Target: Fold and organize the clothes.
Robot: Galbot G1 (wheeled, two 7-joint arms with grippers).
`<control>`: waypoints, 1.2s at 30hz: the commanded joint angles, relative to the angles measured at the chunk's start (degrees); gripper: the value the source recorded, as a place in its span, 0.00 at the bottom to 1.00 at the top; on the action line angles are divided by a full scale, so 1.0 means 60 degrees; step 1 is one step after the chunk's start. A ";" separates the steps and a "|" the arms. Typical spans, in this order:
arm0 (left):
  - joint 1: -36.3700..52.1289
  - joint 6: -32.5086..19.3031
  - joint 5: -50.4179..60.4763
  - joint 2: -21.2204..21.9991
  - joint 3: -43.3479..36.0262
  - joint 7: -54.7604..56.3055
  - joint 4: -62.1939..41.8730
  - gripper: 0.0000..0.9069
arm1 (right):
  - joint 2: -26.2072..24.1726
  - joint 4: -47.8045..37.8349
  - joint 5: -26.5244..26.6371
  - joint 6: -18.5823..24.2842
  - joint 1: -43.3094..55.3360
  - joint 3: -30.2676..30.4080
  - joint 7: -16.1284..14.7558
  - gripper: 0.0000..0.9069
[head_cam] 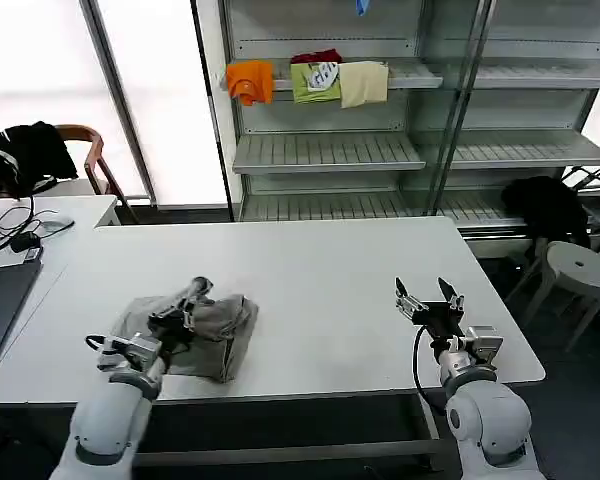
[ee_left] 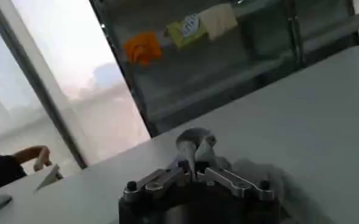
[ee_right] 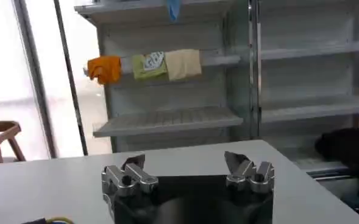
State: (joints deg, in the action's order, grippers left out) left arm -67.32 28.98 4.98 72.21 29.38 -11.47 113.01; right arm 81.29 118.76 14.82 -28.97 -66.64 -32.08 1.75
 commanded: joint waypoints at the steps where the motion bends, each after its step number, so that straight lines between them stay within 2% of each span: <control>1: -0.0065 0.0517 0.0150 0.0516 -0.1254 0.0275 0.0160 0.01 | 0.0009 0.0026 -0.0010 0.0007 -0.0100 -0.0022 0.0002 1.00; 7: -0.0115 0.0573 0.0140 0.0595 -0.1352 0.0288 0.0156 0.02 | 0.0018 0.0031 -0.0037 0.0007 -0.0114 0.0009 0.0014 1.00; 8: -0.0122 0.0570 0.0139 0.0615 -0.1361 0.0299 0.0129 0.70 | 0.0019 0.0030 -0.0044 0.0008 -0.0114 0.0015 0.0013 1.00; 9: -0.0142 0.0565 0.0140 0.0669 -0.1388 0.0398 0.0090 1.00 | 0.0023 0.0032 -0.0047 0.0008 -0.0115 0.0023 0.0014 1.00; 19: -0.0114 0.0545 -0.0330 0.1046 -0.1633 0.0769 -0.0083 1.00 | 0.0017 0.0058 -0.0109 0.0005 -0.0164 0.0065 0.0011 1.00; 24: -0.0149 0.0494 -0.1238 0.1050 -0.1428 0.0809 0.0770 1.00 | 0.0024 0.0036 -0.0158 0.0002 -0.0171 0.0108 0.0002 1.00; 27: -0.0089 0.0524 -0.2491 0.0681 -0.0601 0.0807 0.1557 1.00 | 0.0039 0.0032 -0.0175 -0.0017 -0.0136 0.0153 0.0019 1.00; 30: -0.0013 0.0469 -0.3472 0.0068 0.0957 0.0731 0.1720 1.00 | 0.0049 0.0047 -0.0183 -0.0034 -0.0128 0.0186 0.0022 1.00; 33: 0.0006 0.0282 -0.4138 -0.0631 0.2654 0.0552 0.0861 1.00 | 0.0056 0.0049 -0.0213 -0.0058 -0.0118 0.0231 0.0021 1.00; 36: -0.0092 -0.0019 -0.4299 -0.1255 0.3531 0.0216 -0.0314 1.00 | 0.0090 0.0013 -0.0303 -0.0097 -0.0083 0.0342 0.0015 1.00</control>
State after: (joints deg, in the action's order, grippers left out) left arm -67.67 30.83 -9.77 72.93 32.11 -8.14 117.45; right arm 81.83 118.96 13.11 -29.53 -67.09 -30.32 1.85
